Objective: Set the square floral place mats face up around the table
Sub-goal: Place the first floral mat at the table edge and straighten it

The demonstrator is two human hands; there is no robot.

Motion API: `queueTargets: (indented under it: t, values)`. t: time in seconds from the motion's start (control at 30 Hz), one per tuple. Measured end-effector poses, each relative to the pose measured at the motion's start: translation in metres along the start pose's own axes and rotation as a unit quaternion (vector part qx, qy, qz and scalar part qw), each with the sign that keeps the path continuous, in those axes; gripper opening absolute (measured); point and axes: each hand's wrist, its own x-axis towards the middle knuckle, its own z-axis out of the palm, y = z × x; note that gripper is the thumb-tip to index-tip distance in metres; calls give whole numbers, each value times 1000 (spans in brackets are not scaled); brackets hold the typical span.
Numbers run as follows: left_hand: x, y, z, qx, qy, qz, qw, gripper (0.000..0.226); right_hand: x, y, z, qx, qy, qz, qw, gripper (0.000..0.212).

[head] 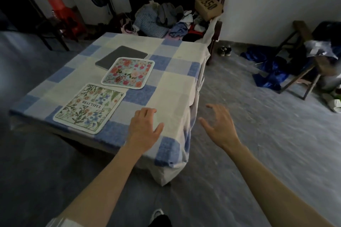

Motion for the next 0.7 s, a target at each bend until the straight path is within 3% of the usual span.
queueTargets:
  t: [0.33,0.53,0.7]
  values:
    - [88,42,56,-23,11,-33,999,46,75,79,-14,-24,-37,12,999,43]
    - [161,59,116,-59,22,-92,994,51,168,113,-13,-66,-59,-17,996,46]
    - [224,65,144,-54,20,-94,994,49,233,139,-14,-82,-87,-57,991,47]
